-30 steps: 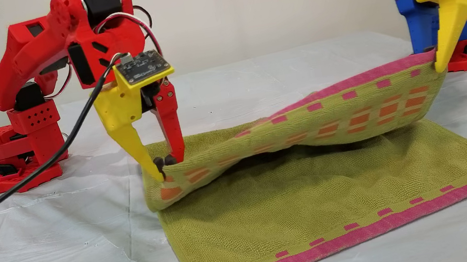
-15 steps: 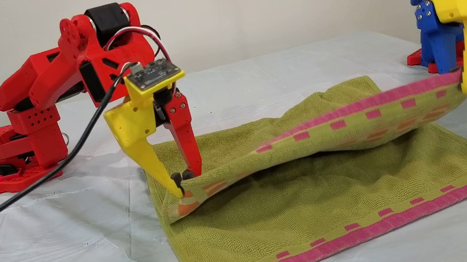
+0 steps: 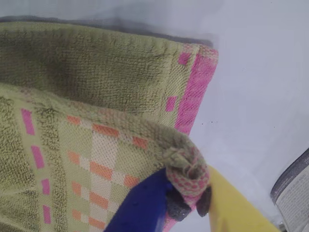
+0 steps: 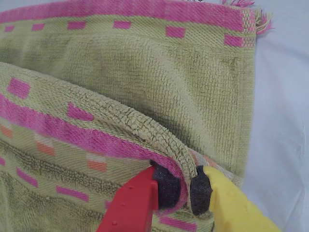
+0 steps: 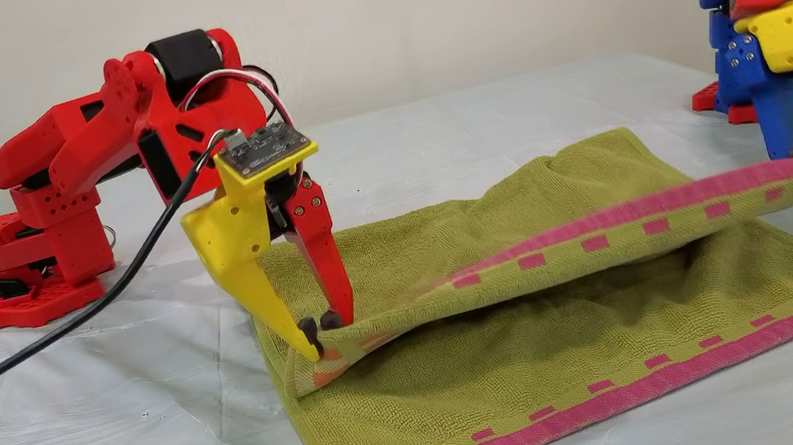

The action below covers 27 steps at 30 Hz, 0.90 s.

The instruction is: Fold the towel.

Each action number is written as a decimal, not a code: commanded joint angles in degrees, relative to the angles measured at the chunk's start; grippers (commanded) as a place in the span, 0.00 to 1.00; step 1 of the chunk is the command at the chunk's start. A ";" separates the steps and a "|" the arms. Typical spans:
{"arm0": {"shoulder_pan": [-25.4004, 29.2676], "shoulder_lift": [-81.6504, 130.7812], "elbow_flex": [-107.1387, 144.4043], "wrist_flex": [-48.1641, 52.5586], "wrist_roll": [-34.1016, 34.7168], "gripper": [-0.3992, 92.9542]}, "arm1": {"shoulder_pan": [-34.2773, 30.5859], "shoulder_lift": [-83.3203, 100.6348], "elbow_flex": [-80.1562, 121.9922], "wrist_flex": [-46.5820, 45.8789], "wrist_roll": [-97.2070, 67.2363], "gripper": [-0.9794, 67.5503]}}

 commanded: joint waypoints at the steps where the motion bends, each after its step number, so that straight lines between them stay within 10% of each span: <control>1: 3.16 1.67 -4.04 -2.11 0.18 0.10 | -4.57 2.99 -5.54 -3.43 3.08 0.02; 7: 3.87 0.44 -4.04 -2.90 -1.32 0.26 | -4.92 1.49 -5.54 -5.89 2.99 0.10; 15: 4.04 -0.44 -4.04 -3.96 0.35 0.45 | -5.45 0.18 -5.71 -7.56 3.52 0.71; 27: 2.02 2.99 -4.04 -1.49 0.53 0.43 | -3.87 4.39 -5.71 -1.67 -0.09 0.74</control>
